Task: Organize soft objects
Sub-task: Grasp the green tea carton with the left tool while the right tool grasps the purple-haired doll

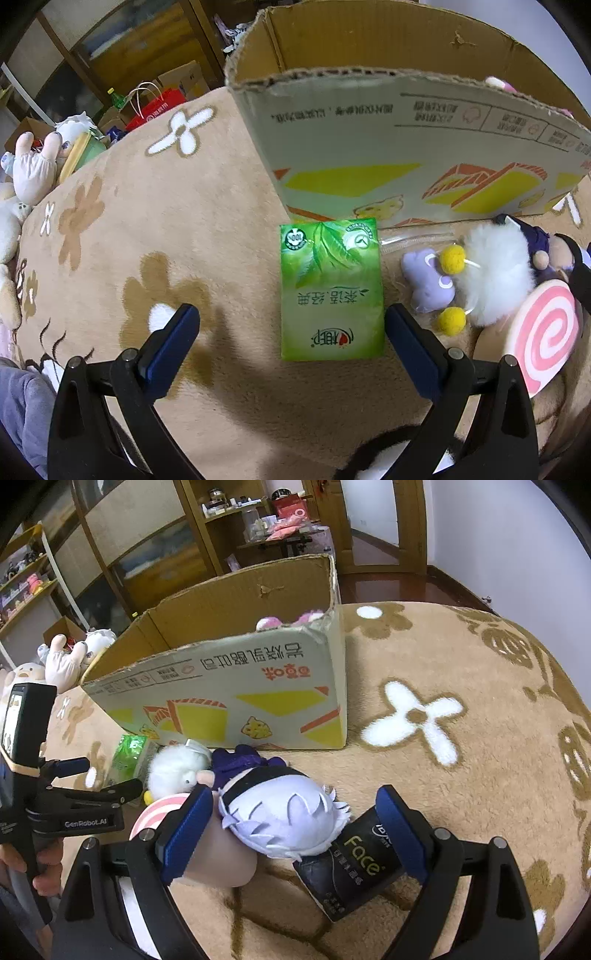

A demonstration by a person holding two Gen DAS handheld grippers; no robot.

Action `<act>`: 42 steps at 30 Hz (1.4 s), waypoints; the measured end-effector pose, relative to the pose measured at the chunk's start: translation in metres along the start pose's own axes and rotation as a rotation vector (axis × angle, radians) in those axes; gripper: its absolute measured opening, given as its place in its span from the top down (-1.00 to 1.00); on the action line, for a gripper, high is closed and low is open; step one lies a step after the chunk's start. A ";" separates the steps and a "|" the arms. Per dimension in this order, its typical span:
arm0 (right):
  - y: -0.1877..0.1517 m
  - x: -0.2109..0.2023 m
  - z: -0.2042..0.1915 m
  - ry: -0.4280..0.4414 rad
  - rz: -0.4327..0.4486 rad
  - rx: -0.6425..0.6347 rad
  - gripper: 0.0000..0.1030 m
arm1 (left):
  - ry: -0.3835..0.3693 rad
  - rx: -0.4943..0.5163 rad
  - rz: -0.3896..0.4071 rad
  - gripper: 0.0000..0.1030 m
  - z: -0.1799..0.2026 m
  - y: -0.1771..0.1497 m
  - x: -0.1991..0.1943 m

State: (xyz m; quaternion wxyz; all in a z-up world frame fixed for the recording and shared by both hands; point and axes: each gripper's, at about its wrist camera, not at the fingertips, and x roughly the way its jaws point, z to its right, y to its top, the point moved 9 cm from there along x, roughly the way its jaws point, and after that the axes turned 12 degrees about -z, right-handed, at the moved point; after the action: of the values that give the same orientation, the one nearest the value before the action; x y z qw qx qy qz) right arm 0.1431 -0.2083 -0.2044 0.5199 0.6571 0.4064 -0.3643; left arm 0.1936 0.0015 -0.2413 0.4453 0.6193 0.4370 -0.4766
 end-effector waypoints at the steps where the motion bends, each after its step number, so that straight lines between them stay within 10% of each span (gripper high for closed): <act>1: 0.000 0.001 0.000 0.003 -0.001 0.003 -0.81 | -0.010 0.001 -0.004 -0.92 0.001 0.000 0.001; 10: 0.000 0.009 -0.003 0.040 -0.028 0.006 -0.61 | -0.052 0.009 -0.030 -0.68 0.007 -0.001 0.007; 17: -0.003 0.016 -0.006 0.057 -0.054 0.009 -0.56 | -0.128 -0.046 -0.040 0.00 0.011 -0.003 0.009; 42: -0.011 0.031 -0.010 0.108 -0.117 0.038 -0.42 | -0.097 -0.056 -0.016 0.01 0.016 -0.011 0.005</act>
State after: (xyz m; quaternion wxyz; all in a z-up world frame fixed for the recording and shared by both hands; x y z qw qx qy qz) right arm 0.1464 -0.1928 -0.2345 0.4628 0.6606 0.4645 -0.3656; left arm 0.1803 -0.0111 -0.2500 0.4794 0.5792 0.4332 -0.4971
